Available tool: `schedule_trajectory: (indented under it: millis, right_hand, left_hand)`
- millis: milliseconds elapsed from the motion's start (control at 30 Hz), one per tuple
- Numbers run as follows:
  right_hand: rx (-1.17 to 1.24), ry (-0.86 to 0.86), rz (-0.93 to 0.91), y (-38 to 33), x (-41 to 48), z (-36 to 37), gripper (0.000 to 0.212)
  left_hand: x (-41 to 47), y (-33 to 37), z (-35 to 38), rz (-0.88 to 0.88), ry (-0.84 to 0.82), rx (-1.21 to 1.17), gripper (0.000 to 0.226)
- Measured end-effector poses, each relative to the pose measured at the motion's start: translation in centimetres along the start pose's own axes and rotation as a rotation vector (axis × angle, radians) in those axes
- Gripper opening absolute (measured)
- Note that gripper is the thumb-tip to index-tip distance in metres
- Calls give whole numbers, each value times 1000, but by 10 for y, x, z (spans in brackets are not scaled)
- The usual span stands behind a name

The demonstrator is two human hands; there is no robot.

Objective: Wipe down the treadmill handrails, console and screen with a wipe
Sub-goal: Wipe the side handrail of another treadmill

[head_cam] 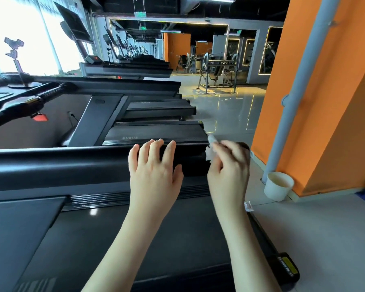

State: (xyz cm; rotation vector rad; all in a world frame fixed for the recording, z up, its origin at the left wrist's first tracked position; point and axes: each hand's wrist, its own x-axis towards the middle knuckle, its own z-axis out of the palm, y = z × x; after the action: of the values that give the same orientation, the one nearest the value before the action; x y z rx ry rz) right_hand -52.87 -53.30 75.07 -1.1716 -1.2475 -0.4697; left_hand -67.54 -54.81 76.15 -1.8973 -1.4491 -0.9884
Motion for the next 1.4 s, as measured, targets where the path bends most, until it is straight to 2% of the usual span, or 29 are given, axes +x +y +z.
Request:
schedule_trajectory:
  millis: [167,367,500,567,700,833,933,1067,1233,1400]
  right_hand:
    - [-7,105,96,12,-10,-4,33]
    - [75,35,-78,12,-42,-4,26]
    - [62,130,36,24,-38,-6,24]
    - [80,108,37,22,-51,-3,22]
    - [96,-10,-86,25,-64,-1,23]
    - [125,52,-7,38,-49,-7,22]
    - [115,62,-33,38,-55,-7,18]
    - [133,-2,-91,44,-53,-9,26]
    - [137,90,-38,54,-18,-16,25]
    - [146,-20,-135,40,-22,-18,27]
  left_hand:
    - [-2,1,3,0,26,5,45]
    - [-2,4,5,-13,63,15,43]
    - [-3,5,5,-19,66,17,43]
    - [-3,6,5,-24,69,16,43]
    - [-3,6,5,-27,80,16,42]
    - [-3,7,5,-43,72,6,43]
    - [-3,10,4,-66,68,-2,43]
    - [-4,13,4,-96,62,-9,43]
    - [-5,20,3,-151,34,-2,47]
    - [3,34,0,-91,-1,4,48]
